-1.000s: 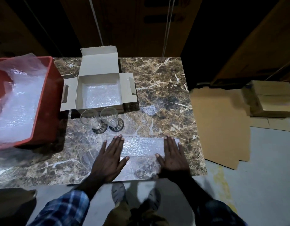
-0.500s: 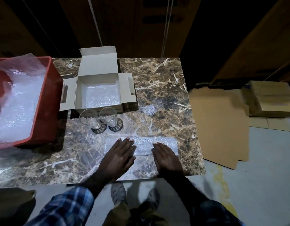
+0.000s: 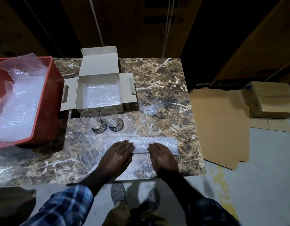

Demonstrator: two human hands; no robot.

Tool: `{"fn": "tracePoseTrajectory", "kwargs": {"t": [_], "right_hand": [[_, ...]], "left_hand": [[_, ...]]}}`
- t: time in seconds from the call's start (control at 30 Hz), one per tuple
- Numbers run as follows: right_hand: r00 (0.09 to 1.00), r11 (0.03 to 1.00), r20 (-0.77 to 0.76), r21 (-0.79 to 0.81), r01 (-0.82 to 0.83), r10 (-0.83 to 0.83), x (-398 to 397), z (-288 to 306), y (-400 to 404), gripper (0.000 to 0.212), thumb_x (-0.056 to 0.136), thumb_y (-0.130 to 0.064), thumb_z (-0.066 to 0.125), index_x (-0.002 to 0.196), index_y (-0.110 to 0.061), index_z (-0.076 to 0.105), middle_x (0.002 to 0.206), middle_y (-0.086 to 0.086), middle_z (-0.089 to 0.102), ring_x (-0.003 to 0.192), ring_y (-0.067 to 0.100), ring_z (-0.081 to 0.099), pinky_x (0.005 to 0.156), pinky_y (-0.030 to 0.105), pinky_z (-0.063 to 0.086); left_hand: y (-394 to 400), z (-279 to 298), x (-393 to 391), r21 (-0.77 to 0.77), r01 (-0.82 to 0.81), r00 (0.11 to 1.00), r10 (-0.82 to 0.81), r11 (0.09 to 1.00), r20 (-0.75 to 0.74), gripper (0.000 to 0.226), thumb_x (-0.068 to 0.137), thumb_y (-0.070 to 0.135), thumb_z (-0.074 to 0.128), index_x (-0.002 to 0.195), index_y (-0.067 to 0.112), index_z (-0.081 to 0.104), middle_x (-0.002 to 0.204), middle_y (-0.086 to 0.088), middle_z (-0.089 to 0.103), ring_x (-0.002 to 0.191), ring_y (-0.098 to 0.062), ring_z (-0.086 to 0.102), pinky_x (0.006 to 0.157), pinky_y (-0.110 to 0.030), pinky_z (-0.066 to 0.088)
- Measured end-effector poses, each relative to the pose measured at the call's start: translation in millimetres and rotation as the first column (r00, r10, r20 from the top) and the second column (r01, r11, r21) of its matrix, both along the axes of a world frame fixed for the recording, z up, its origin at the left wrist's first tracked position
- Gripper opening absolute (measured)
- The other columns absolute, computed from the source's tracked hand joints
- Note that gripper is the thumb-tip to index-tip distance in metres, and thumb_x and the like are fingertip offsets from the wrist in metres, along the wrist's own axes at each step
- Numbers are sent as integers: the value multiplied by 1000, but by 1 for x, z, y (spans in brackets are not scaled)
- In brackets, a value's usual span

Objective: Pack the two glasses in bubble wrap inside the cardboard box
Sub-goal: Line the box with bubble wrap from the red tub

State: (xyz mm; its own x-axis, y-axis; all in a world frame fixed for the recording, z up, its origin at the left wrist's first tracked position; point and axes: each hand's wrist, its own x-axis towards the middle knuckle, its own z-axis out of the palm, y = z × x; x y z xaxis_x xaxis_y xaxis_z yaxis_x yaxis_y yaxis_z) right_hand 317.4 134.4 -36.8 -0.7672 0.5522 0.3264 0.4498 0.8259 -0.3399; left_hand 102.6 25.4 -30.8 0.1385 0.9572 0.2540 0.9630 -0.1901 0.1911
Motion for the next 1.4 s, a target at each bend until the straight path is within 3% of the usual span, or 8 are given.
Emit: {"fn": "tracePoseTrajectory", "kwargs": {"t": [0.23, 0.43, 0.6, 0.73, 0.93, 1.2, 1.3, 1.4], "right_hand": [[986, 977, -22, -138, 163, -167, 19, 14, 23, 23, 78, 0, 63, 97, -6, 74, 87, 9, 74, 76, 26, 64, 71, 34, 50], [946, 863, 74, -392, 318, -315, 29, 28, 49, 20, 86, -6, 64, 100, -13, 76, 91, 5, 75, 76, 19, 65, 68, 22, 45], [935, 802, 87, -490, 341, -344, 23, 32, 58, 15, 86, -6, 69, 97, -14, 75, 90, 0, 75, 77, 15, 64, 69, 23, 42], [935, 797, 134, -492, 351, -329, 17, 34, 62, 12, 88, -6, 66, 91, -15, 73, 84, 0, 70, 69, 10, 54, 63, 24, 34], [922, 816, 234, -434, 383, -308, 7, 40, 66, 12, 91, -4, 61, 91, -12, 71, 89, 6, 69, 73, 18, 53, 63, 29, 33], [885, 865, 316, -261, 429, -343, 4, 36, 62, 11, 90, -5, 57, 85, -14, 57, 81, 8, 60, 71, 31, 56, 59, 38, 41], [866, 904, 294, -13, 427, -405, 1, 31, 50, 16, 98, -20, 48, 104, -14, 61, 100, 10, 63, 87, 28, 56, 74, 38, 39], [930, 968, 269, 47, 248, -251, -14, 21, 27, 36, 103, -20, 38, 128, -7, 59, 131, 16, 61, 118, 30, 56, 104, 44, 32]], "left_hand": [[2, 34, -27, -226, -213, 891, 284, 951, 356, 26, 90, 32, 54, 89, 15, 74, 80, 1, 71, 71, -18, 66, 62, -34, 54], [3, 51, -54, -484, -324, 632, 566, 813, 529, 9, 85, 23, 80, 77, 25, 78, 57, 11, 69, 48, 3, 57, 50, -19, 45], [5, 54, -45, -536, -419, 406, 679, 733, 612, 12, 87, 11, 76, 75, 10, 75, 57, -11, 68, 43, -4, 54, 44, -14, 42], [0, 43, -44, -571, -453, 297, 720, 685, 627, 20, 92, 18, 72, 72, 16, 73, 55, -14, 66, 45, -19, 59, 48, -26, 47], [-5, 26, -55, -462, -627, 477, 778, 628, 410, 8, 88, 31, 75, 82, 26, 74, 69, -2, 71, 79, -30, 69, 82, -46, 55], [1, 31, -42, -354, -698, 568, 782, 623, 257, 24, 89, 33, 72, 90, 14, 59, 72, -1, 51, 90, -38, 55, 83, -48, 41], [-7, 27, -33, -166, -710, 658, 729, 684, 188, 33, 92, 39, 55, 106, 10, 61, 101, -14, 59, 97, -37, 53, 83, -50, 43], [-8, 27, -6, -27, -527, 832, 522, 850, 187, 30, 98, 24, 53, 121, 6, 62, 128, -16, 54, 117, -33, 50, 98, -50, 40]]}}
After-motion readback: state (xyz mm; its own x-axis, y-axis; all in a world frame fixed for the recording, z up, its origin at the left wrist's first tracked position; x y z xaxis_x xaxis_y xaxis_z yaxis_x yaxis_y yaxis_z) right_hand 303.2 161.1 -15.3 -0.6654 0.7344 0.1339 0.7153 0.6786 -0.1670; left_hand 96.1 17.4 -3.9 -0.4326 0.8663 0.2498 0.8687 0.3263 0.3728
